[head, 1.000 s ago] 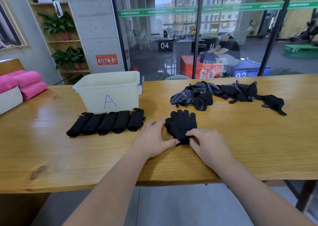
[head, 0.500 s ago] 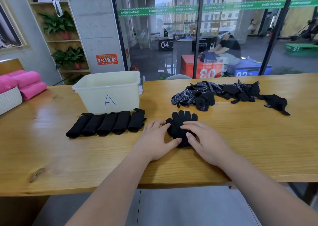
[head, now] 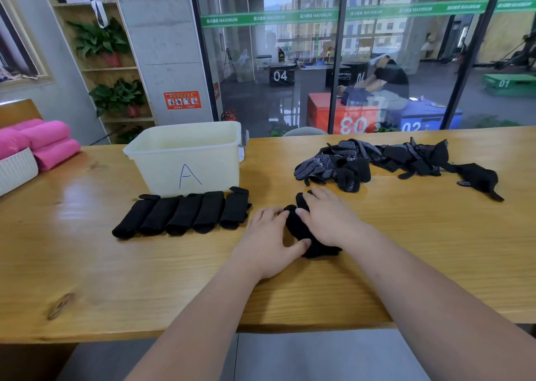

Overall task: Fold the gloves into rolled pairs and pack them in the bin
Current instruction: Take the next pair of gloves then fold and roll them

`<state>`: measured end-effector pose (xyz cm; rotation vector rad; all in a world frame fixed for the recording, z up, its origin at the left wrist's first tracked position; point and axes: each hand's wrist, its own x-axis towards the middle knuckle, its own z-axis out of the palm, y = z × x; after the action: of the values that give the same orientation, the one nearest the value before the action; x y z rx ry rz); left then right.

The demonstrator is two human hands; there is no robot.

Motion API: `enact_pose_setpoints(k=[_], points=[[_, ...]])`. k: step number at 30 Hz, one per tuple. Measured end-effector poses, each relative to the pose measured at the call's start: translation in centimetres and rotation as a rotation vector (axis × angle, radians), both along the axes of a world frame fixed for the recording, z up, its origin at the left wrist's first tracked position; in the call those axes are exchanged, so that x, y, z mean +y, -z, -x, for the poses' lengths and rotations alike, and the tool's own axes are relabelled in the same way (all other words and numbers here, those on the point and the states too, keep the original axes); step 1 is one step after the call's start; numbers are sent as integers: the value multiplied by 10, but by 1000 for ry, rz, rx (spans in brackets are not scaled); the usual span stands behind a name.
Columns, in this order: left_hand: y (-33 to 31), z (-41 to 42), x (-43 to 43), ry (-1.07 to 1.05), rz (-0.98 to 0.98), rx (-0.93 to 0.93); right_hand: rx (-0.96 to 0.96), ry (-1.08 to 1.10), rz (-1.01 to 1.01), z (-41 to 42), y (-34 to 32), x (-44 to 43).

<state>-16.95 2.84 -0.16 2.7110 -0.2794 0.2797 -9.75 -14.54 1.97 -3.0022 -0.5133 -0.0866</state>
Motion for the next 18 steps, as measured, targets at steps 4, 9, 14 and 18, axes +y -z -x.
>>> enact_pose_setpoints(k=[4, 9, 14, 18], points=[[-1, 0, 4, -46, 185, -41, 73, 6, -5, -4, 19, 18], [2, -1, 4, -46, 197, -65, 95, 37, 20, -18, 14, 21], [2, -2, 4, -60, 197, -79, 118, 28, 39, -15, 12, 21], [-1, -1, 3, -52, 186, -96, 144, 6, 61, 3, 14, 20]])
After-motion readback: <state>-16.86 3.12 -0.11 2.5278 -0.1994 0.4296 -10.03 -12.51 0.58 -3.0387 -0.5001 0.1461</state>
